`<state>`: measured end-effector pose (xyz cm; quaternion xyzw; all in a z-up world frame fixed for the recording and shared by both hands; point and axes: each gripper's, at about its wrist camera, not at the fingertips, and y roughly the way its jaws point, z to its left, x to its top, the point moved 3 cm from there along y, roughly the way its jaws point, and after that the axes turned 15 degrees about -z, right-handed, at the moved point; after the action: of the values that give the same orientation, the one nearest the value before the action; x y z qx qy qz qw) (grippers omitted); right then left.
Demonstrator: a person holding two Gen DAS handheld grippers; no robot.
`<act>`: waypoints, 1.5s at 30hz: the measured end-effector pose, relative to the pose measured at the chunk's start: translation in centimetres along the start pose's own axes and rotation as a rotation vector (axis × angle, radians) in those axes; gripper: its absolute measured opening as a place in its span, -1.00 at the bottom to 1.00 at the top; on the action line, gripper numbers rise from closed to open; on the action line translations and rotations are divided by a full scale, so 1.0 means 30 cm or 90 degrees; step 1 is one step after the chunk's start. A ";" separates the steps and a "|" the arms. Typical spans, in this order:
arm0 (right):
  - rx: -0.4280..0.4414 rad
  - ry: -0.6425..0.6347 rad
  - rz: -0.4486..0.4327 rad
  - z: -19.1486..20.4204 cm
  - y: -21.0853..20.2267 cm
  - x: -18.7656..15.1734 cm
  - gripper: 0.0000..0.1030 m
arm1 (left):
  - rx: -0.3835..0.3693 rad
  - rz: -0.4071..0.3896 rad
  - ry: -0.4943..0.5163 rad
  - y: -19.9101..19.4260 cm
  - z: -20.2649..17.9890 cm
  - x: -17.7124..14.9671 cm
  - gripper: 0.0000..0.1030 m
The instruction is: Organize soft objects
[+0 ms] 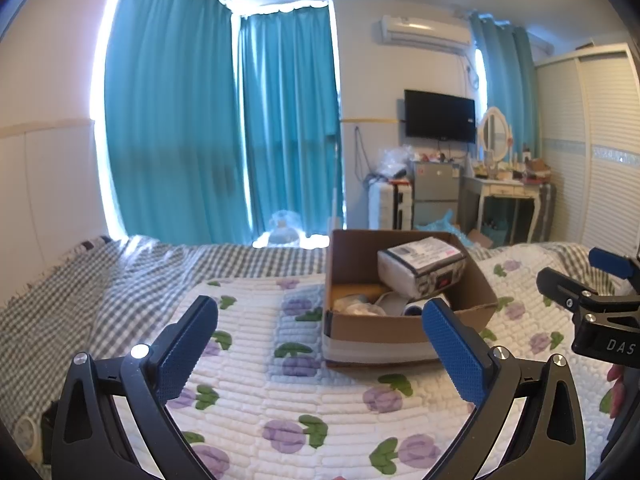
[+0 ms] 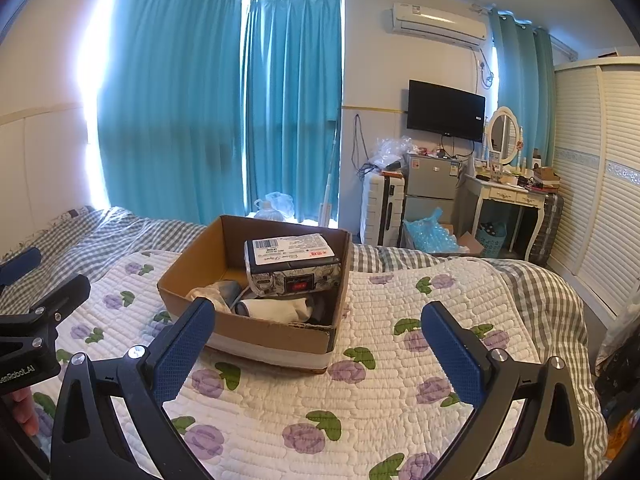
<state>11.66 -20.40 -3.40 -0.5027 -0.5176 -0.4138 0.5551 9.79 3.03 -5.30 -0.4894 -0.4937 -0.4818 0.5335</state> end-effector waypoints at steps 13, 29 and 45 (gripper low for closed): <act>0.001 -0.002 0.004 0.002 -0.002 -0.005 1.00 | -0.001 0.001 0.001 -0.001 -0.002 -0.002 1.00; -0.001 -0.005 0.006 -0.003 -0.006 -0.019 1.00 | -0.002 0.001 0.002 -0.007 0.002 -0.011 1.00; -0.001 -0.008 0.012 -0.003 -0.002 -0.024 1.00 | -0.004 -0.004 -0.001 -0.015 0.005 0.002 1.00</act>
<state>11.53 -20.54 -4.11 -0.5103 -0.5159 -0.4058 0.5557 9.35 3.14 -5.22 -0.4896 -0.4943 -0.4848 0.5300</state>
